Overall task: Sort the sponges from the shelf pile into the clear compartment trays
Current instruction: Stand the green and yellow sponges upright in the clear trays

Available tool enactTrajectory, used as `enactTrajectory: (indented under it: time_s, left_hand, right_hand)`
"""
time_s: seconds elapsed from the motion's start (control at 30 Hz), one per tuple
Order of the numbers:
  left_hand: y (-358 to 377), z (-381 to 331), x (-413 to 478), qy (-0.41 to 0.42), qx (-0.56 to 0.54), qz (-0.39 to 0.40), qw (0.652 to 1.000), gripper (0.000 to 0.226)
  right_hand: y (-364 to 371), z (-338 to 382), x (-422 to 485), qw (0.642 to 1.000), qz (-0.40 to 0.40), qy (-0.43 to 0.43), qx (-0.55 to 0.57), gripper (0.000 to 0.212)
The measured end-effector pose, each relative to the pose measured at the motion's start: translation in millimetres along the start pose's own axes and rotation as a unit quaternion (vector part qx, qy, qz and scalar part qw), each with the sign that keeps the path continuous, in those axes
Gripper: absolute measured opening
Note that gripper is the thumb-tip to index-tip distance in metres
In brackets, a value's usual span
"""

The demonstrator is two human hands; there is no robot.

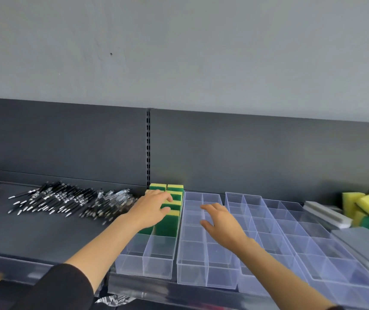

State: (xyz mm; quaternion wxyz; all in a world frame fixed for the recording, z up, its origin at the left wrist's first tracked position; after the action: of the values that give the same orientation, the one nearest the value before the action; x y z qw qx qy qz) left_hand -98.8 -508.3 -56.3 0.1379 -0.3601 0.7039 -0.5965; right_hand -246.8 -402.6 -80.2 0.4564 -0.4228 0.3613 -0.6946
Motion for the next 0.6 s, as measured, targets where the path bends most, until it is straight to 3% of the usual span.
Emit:
enactTrajectory:
  time_s: [0.6]
  left_hand:
    - [71.4,-196.2,52.0,0.102,0.017,0.063,0.993,0.035]
  right_hand:
    - [-108.2,-166.3,-115.5,0.985,-0.056,0.132,-0.091,0.047]
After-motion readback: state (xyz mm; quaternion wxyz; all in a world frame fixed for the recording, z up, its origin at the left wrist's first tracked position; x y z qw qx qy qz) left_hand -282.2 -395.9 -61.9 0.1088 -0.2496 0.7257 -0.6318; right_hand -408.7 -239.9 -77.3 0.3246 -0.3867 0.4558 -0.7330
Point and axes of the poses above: each hand's wrist, its own x-axis towards the middle knuckle, its own y-axis out of the palm, z = x × y, the point moved 6 cm from there along x, towards the middle knuckle, and after that the axes turned 3 degrees about x, right-handed, at the moved point
